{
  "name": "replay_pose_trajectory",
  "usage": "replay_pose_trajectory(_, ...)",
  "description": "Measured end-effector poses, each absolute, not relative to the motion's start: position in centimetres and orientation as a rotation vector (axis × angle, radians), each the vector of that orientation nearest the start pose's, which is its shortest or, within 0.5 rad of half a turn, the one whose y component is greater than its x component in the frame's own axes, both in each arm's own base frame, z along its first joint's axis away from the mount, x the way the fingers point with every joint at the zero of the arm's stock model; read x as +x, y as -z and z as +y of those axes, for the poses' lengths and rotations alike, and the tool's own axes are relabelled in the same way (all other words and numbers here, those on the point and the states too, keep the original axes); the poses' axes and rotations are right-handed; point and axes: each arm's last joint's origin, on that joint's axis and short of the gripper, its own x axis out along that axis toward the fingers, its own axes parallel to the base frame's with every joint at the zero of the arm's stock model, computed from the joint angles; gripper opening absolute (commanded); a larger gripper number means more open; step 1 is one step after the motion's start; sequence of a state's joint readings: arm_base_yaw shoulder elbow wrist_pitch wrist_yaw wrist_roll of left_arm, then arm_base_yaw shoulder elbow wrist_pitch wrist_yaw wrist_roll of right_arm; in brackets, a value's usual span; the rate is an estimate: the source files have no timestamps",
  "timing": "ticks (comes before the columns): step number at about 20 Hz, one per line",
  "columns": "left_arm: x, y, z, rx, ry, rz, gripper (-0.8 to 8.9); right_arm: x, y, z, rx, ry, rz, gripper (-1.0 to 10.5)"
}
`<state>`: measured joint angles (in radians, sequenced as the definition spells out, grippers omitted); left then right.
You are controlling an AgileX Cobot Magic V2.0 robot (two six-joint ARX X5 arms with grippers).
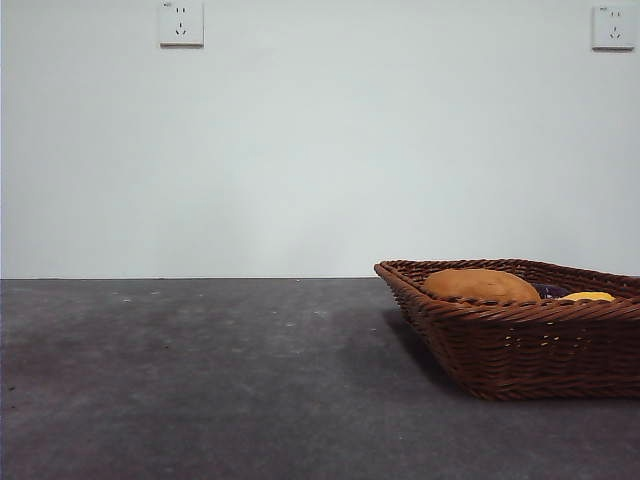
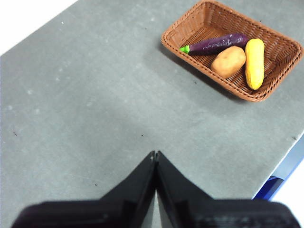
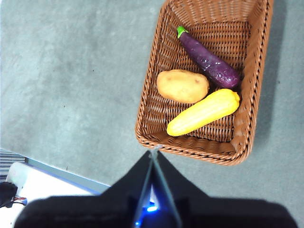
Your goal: Help me put the vegetables on the table into the basket
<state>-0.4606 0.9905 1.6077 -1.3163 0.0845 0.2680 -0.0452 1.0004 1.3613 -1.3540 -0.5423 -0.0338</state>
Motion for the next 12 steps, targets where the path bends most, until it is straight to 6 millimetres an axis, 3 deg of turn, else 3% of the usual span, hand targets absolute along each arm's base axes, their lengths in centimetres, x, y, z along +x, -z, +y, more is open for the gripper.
replay_pose_trajectory(12,10.1,-45.3,-5.3,0.383,0.614,0.621,-0.04,16.1,-37.8,0.3,0.181,-0.290,1.055,0.0)
